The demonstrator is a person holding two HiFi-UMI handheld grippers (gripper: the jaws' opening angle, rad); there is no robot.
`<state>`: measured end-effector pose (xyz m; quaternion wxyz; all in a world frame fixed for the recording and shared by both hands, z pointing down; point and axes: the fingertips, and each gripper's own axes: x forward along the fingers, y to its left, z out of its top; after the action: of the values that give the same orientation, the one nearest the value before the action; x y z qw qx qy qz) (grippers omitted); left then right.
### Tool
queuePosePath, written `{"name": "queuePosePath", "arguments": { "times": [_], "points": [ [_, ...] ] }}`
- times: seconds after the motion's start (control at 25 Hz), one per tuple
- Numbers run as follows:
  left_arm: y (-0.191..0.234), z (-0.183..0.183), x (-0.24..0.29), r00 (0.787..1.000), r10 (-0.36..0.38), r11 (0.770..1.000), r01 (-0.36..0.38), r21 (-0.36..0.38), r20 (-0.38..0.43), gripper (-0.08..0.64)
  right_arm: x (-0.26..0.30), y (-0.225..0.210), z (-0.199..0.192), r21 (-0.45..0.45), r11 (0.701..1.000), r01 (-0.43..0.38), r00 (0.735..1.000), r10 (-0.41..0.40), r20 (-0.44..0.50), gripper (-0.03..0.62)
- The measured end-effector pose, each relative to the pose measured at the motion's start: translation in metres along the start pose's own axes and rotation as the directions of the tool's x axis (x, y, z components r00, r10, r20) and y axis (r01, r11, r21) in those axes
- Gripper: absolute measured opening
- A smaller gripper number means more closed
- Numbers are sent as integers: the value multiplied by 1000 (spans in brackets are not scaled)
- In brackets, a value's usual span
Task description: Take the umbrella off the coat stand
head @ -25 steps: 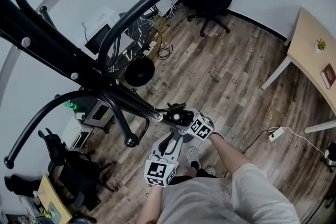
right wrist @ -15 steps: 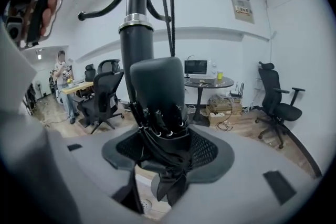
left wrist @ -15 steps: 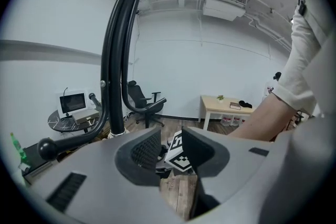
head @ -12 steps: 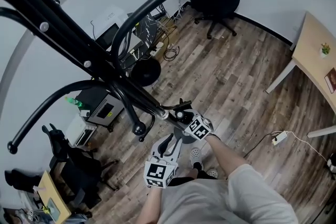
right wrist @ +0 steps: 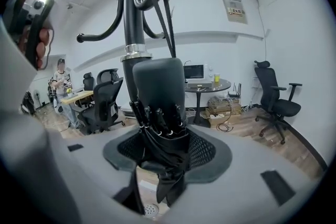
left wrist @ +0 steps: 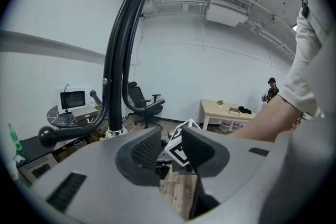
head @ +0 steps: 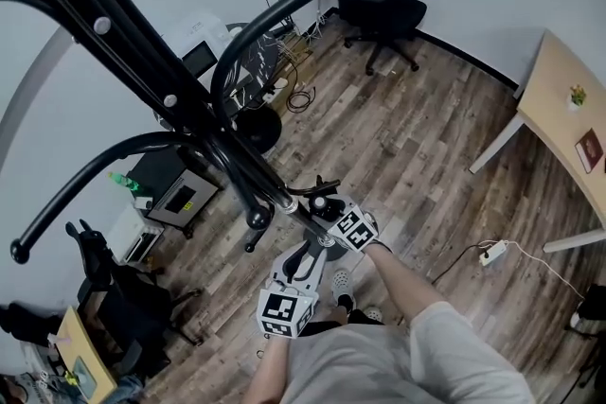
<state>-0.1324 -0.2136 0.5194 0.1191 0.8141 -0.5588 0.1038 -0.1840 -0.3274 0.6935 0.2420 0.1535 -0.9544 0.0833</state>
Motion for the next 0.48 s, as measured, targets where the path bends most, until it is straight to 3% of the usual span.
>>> {"name": "queuePosePath", "arguments": {
  "times": [0.48],
  "points": [
    [4,4,-8,1000,14,1000,-14,-8,27,130,-23,3,11,37,999,25,999,-27,35,225]
  ]
}}
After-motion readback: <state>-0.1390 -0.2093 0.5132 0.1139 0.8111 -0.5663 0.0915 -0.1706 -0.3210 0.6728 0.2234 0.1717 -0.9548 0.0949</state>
